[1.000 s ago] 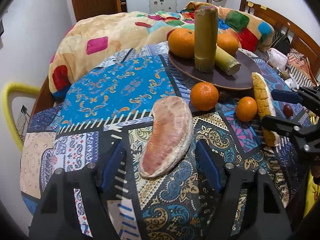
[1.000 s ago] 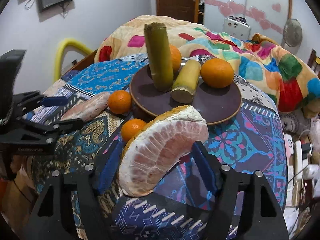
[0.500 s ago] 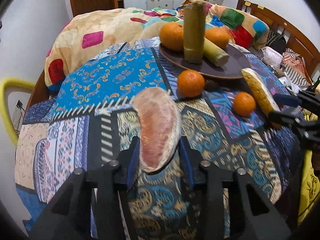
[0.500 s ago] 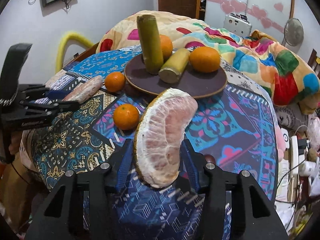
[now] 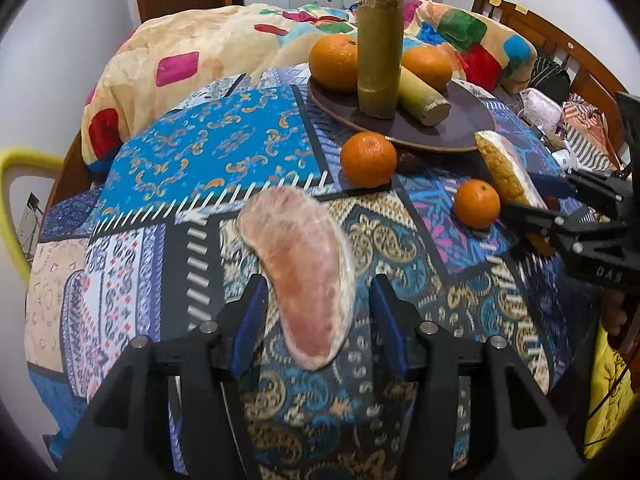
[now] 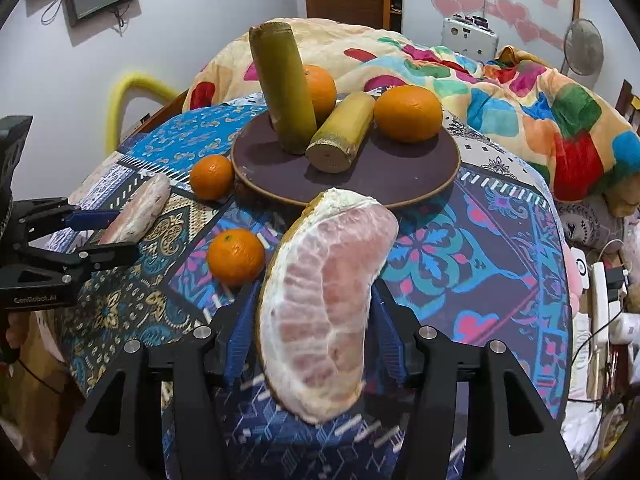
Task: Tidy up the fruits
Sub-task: 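Grasp the pink pomelo segment with the left tool while the right tool lifts its segment, then carry both pomelo segments over the dark plate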
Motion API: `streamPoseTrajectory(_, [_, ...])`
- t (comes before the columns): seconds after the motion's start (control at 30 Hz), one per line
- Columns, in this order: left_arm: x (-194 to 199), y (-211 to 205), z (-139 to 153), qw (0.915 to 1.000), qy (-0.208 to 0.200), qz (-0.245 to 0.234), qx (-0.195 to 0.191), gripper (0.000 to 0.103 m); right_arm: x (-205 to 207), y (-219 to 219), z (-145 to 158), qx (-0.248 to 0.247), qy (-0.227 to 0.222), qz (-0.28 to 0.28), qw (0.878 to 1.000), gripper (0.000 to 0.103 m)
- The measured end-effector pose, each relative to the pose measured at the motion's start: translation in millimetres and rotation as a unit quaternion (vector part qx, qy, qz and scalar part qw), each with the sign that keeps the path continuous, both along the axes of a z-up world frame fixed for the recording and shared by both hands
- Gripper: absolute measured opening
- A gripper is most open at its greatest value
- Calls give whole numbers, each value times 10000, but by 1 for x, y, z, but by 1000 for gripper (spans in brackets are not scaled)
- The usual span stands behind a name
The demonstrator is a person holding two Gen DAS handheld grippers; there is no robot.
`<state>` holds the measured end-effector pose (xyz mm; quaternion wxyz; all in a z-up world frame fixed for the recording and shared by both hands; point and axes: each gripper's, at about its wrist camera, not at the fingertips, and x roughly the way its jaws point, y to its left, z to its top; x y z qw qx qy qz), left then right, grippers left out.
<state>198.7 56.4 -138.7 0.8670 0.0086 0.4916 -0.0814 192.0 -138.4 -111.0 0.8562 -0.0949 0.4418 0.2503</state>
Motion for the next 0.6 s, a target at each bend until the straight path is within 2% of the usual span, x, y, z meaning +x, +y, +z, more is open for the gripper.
streamPoseTrajectory(0.1, [10, -3, -1, 10000, 13, 5, -41, 55, 3, 0, -3, 49, 23, 15, 10000, 51])
streamPoseTrajectory(0.47, [33, -4, -3, 9999, -15, 106, -122, 55, 0, -10, 3, 222, -84, 1, 9997, 49])
streamPoseTrajectory(0.57, [34, -3, -2, 9998, -91, 172, -58, 44, -1, -14, 7, 255, -142, -23, 9996, 49])
streamPoseTrajectory(0.6, [33, -2, -2, 9998, -97, 175, -83, 44, -2, -16, 10, 262, -172, -29, 9995, 49])
